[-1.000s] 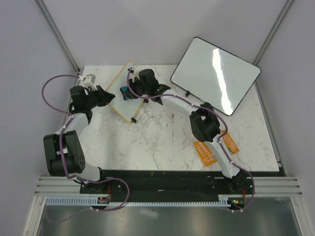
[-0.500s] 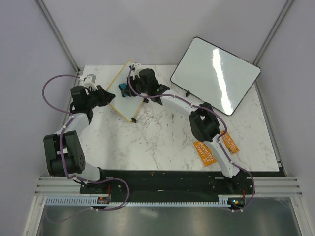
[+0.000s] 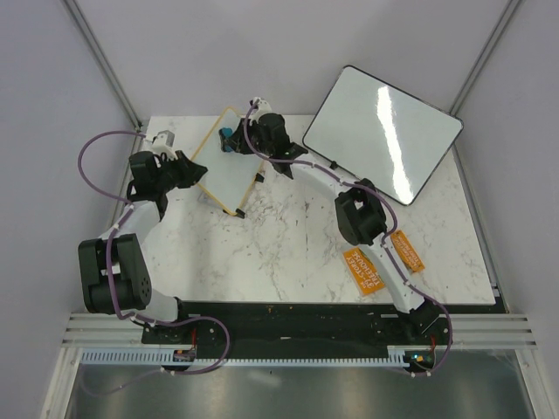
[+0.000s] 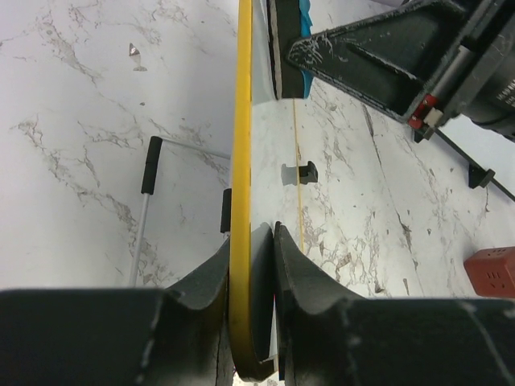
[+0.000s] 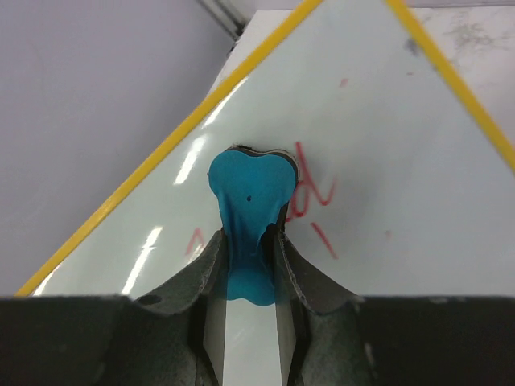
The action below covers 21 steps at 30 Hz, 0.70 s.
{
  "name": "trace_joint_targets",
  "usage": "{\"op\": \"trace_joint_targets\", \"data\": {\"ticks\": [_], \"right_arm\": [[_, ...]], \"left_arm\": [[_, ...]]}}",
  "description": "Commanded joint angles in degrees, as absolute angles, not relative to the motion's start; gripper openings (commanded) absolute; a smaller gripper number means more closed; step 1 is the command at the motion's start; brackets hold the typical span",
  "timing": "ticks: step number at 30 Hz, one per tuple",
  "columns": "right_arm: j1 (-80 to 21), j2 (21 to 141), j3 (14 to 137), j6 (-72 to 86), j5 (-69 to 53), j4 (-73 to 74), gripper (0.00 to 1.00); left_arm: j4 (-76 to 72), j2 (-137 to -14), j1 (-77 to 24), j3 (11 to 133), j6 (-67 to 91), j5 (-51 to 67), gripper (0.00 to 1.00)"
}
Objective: Erase the whiteboard
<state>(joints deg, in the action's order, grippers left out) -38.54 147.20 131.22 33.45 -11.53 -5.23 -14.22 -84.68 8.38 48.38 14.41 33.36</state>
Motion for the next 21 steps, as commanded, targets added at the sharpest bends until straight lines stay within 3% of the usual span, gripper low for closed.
{"op": "trace_joint_targets", "data": {"ticks": [1,7,21], "right_arm": [[-36.30,151.17,132.63,37.43,-5.80,-3.08,0.00],[-34.19,151.26,130.43,39.90,-7.90,-2.90,0.00],[-34.63,150.65,125.69,38.41,-25.83,-7.46,0.00]], "left_arm": [[-9.14,-83.24,6.77,47.90,5.80,32.70,0.02],[-8.44,-82.53,6.15,47.81,4.92,31.55,0.02],[-8.09,-82.27,5.36,47.55,4.39,30.15,0.02]]}}
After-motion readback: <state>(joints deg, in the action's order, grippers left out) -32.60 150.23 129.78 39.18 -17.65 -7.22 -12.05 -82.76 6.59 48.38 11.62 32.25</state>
